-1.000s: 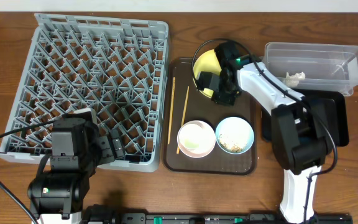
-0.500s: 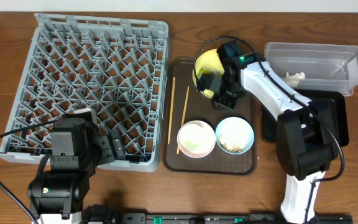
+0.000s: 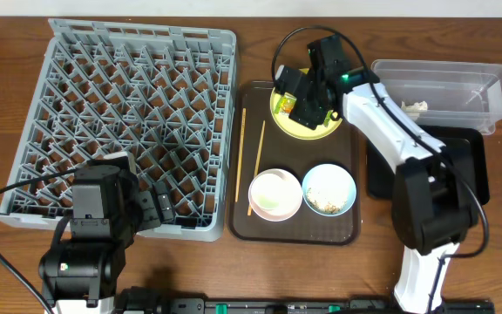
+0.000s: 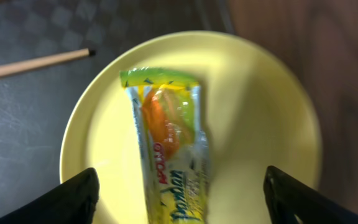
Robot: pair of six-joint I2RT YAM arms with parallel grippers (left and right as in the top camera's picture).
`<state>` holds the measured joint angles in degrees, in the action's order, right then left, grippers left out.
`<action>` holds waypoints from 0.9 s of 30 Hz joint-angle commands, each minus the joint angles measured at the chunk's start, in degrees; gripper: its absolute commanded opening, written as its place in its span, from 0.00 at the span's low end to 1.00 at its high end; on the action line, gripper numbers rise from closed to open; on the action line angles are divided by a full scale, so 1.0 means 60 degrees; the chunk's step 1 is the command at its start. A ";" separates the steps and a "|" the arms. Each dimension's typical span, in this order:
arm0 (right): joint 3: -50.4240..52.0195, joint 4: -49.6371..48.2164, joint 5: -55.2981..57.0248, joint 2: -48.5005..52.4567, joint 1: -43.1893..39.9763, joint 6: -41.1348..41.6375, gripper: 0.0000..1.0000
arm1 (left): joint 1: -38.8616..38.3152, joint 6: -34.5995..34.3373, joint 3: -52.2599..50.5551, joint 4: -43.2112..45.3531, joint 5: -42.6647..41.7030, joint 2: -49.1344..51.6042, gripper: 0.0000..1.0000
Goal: Sort waste into correct bins and load items into the dishwasher
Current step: 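Reach the right gripper to the yellow plate and grasp the green wrapper, then lift the green wrapper and drop it into the clear bin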
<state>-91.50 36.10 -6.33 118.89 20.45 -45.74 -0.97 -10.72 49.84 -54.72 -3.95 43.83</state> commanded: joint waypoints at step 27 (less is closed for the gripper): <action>-0.0098 0.2182 0.0474 -0.0492 0.0102 0.4105 0.01 | -0.0011 -0.0117 0.0186 -0.0015 0.0015 -0.0018 0.94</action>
<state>-91.77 48.31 -3.60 121.38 20.58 -29.19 -0.97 -10.72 49.87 -54.70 -3.95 43.83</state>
